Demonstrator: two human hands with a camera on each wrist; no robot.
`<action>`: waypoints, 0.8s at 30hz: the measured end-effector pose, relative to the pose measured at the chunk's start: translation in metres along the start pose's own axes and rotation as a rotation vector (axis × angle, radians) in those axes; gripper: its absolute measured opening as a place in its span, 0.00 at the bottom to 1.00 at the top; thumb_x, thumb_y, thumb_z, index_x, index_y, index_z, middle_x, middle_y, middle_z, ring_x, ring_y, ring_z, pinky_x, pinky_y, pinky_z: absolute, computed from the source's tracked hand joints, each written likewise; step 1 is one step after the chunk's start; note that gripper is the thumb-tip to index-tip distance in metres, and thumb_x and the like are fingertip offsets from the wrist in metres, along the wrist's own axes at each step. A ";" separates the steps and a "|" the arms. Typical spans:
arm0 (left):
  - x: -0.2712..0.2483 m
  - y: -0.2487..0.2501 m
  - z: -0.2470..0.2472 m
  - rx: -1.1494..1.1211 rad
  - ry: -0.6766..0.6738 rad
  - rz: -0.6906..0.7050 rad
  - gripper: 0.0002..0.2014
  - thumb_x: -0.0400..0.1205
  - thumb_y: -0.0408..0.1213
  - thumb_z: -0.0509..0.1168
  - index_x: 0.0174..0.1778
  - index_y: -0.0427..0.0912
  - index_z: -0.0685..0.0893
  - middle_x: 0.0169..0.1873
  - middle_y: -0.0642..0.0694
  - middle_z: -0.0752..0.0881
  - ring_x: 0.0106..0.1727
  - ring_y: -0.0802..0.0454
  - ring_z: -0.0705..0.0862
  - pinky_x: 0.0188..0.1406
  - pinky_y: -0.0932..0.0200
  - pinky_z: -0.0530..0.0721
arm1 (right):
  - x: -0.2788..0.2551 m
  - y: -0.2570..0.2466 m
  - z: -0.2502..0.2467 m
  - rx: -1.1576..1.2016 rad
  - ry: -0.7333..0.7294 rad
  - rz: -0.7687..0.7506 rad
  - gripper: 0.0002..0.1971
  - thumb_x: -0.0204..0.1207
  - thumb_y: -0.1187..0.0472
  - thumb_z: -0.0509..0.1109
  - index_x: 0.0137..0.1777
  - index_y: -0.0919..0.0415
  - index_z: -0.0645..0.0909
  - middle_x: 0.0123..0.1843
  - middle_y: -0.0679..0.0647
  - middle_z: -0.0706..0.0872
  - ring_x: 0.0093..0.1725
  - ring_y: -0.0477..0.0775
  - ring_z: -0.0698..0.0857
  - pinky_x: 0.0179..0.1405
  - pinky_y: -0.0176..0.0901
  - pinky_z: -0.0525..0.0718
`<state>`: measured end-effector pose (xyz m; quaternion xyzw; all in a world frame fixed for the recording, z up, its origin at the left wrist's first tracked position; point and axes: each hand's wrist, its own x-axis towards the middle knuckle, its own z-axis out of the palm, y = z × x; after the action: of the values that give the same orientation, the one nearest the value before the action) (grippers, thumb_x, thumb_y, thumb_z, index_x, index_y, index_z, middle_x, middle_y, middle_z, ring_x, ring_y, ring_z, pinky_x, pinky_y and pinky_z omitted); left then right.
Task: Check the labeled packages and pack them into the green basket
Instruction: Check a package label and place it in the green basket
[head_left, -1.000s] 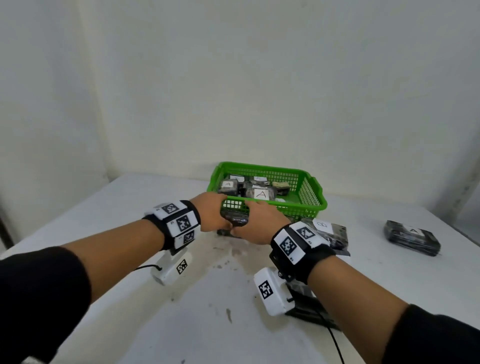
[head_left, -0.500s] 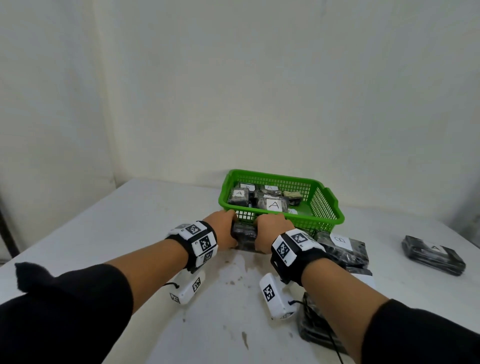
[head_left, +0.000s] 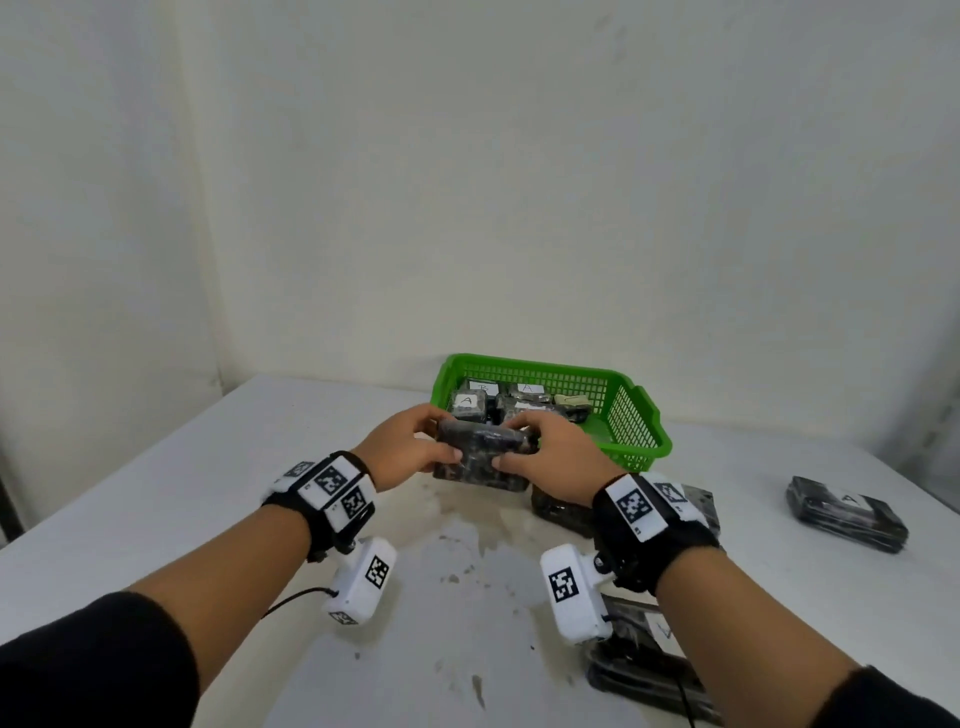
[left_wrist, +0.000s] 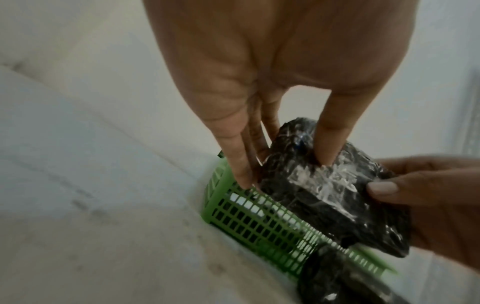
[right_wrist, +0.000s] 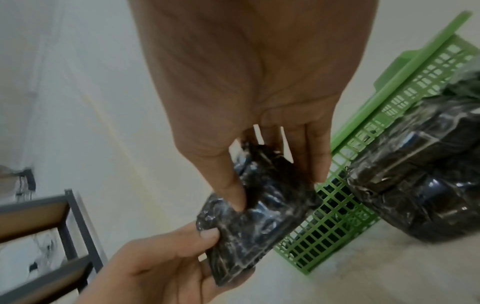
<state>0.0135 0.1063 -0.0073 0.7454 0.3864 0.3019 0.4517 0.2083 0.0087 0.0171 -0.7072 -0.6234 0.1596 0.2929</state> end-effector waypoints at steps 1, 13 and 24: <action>-0.004 0.004 0.001 -0.093 -0.003 -0.004 0.15 0.75 0.28 0.74 0.57 0.43 0.83 0.55 0.37 0.85 0.56 0.37 0.87 0.56 0.39 0.88 | -0.006 0.000 -0.002 0.089 0.030 -0.021 0.17 0.77 0.55 0.81 0.64 0.49 0.83 0.50 0.40 0.85 0.43 0.35 0.83 0.35 0.23 0.77; -0.055 0.056 0.045 -0.595 -0.027 -0.046 0.07 0.82 0.29 0.68 0.54 0.34 0.85 0.44 0.40 0.88 0.44 0.42 0.89 0.46 0.44 0.91 | -0.071 0.019 -0.015 0.812 0.190 0.123 0.38 0.74 0.52 0.84 0.81 0.59 0.73 0.73 0.56 0.83 0.51 0.57 0.95 0.40 0.45 0.91; -0.085 0.074 0.089 -0.600 -0.186 -0.052 0.16 0.83 0.40 0.68 0.63 0.36 0.86 0.55 0.36 0.89 0.50 0.40 0.91 0.43 0.51 0.92 | -0.123 0.052 -0.032 0.969 0.205 0.075 0.23 0.75 0.68 0.82 0.69 0.64 0.83 0.65 0.61 0.91 0.49 0.56 0.94 0.39 0.42 0.89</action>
<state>0.0632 -0.0264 0.0144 0.5930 0.2560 0.3216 0.6924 0.2469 -0.1205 -0.0068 -0.5239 -0.4197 0.3709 0.6418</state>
